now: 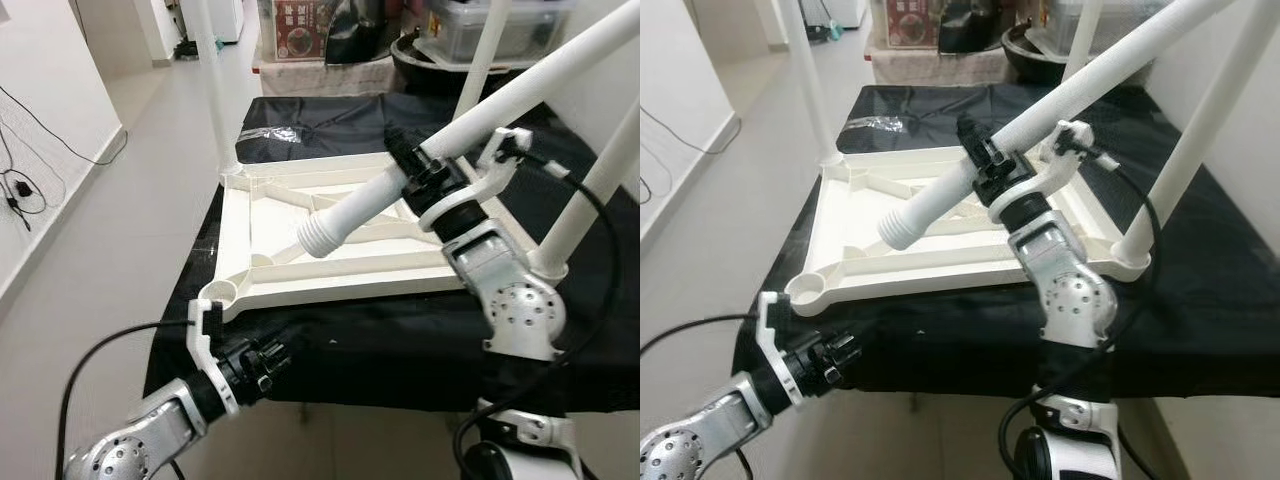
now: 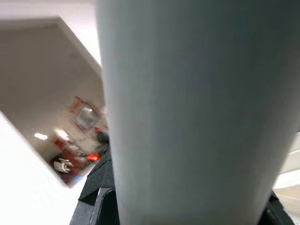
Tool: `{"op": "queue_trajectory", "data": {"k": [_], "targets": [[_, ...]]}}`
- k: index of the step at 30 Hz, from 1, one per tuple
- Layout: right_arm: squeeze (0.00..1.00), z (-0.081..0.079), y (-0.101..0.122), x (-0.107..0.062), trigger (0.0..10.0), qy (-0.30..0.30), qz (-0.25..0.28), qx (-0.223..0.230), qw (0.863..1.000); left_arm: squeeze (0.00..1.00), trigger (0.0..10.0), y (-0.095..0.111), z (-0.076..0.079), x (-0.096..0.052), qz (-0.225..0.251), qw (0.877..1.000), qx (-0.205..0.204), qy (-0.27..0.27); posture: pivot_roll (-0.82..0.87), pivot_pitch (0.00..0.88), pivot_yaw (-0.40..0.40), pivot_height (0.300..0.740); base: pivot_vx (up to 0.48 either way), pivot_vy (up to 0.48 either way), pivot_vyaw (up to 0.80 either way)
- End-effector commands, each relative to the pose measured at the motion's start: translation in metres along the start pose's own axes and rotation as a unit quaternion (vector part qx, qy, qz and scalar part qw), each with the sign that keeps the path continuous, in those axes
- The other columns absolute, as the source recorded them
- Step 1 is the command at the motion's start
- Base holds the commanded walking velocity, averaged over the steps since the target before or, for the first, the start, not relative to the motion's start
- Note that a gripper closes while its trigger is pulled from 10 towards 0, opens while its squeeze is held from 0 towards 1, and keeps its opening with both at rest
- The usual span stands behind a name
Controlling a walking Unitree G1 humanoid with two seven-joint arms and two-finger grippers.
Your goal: Building children table
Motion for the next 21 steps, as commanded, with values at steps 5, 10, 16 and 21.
{"op": "queue_trajectory", "data": {"k": [5, 10, 16, 21], "targets": [[0.0, -0.007, -0.005, 0.0, 10.0, -0.003, 0.001, -0.14, 0.99, 0.0, 10.0, 0.003, -0.004, 0.008, 0.017, 0.995, 0.082, 0.06, 0.08, 0.037, -0.018, 0.74, 0.0, 0.0, 0.32], [0.0, -0.006, -0.013, -0.003, 10.0, -0.008, -0.002, -0.178, 0.984, 0.0, 10.0, 0.018, -0.01, 0.009, 0.043, 0.983, 0.141, 0.106, 0.09, 0.034, -0.021, 0.74, 0.0, 0.0, 0.8], [0.0, 0.001, -0.017, -0.005, 10.0, -0.017, -0.006, -0.185, 0.983, 0.0, 10.0, 0.055, -0.026, -0.002, 0.097, 0.96, 0.201, 0.169, 0.09, 0.032, -0.026, 0.74, 0.0, 0.0, 0.8], [0.0, 0.003, -0.019, -0.006, 10.0, -0.02, -0.007, -0.188, 0.982, 0.0, 10.0, 0.062, -0.026, -0.003, 0.108, 0.954, 0.216, 0.178, 0.09, 0.028, -0.027, 0.74, 0.0, 0.0, 0.8]]}}
Point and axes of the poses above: a point about 5 cm out from each wrist's last joint towards the gripper, its own x axis pointing out of the wrist towards the gripper, its own y axis along the axis of the wrist's last joint, z = x × y, the point moved 5 cm from there along x, pointing out of the wrist towards the gripper
